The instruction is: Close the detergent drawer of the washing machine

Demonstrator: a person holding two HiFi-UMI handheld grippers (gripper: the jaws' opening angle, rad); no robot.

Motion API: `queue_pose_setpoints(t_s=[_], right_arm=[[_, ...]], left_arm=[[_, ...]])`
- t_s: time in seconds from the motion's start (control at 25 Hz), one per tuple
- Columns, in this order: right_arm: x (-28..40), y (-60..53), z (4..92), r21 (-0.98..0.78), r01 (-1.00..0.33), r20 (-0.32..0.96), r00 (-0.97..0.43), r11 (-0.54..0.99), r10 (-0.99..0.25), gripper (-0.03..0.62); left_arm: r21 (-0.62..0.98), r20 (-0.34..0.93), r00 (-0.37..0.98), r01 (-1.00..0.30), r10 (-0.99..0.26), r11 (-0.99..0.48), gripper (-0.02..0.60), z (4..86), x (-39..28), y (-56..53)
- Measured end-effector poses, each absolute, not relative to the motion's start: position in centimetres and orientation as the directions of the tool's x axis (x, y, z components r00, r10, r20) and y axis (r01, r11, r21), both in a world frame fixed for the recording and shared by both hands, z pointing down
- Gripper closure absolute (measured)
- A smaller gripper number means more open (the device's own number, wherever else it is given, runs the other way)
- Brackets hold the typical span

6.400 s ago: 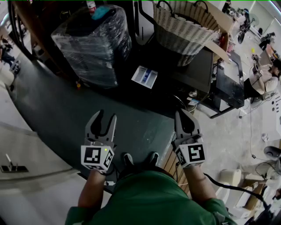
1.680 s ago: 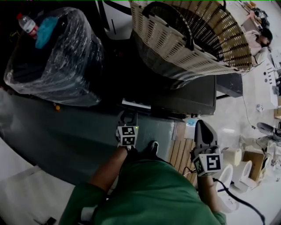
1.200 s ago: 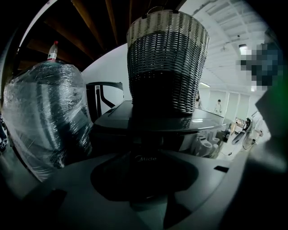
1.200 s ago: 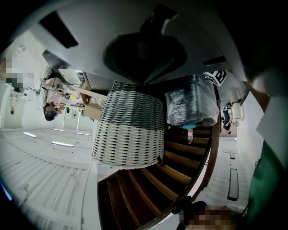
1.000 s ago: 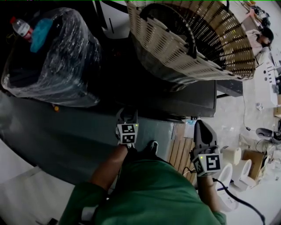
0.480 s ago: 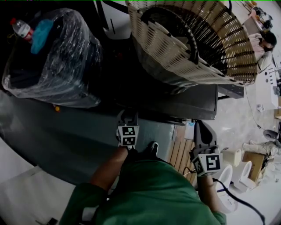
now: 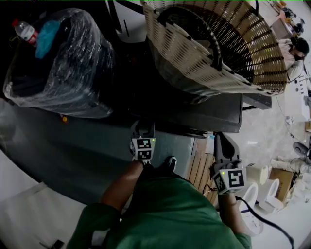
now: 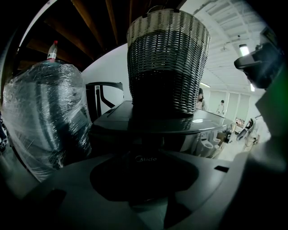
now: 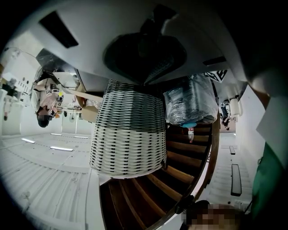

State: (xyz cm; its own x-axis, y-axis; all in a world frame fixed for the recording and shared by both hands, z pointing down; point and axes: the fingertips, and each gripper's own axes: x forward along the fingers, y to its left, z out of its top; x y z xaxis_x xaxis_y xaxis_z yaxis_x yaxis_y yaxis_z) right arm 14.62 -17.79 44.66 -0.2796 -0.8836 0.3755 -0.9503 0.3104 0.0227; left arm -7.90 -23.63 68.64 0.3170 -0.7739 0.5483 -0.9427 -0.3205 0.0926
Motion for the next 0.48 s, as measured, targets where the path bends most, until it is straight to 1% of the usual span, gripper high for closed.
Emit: queue_pose_setpoints(t_s=[0.08, 0.48], right_arm=[[14.4, -17.6, 44.6, 0.005, -0.949, 0.365, -0.293, 0.317, -0.884, 0.571], [15.2, -15.9, 44.1, 0.019, -0.953, 0.371, -0.273, 0.301, -0.887, 0.571]], left_arm=[[0.093, 0.550, 0.314, -0.944, -0.774, -0.317, 0.380, 68.6, -7.9, -23.8], [0.054, 0.568, 0.308, -0.939, -0.764, -0.339, 0.383, 68.6, -7.8, -23.5]])
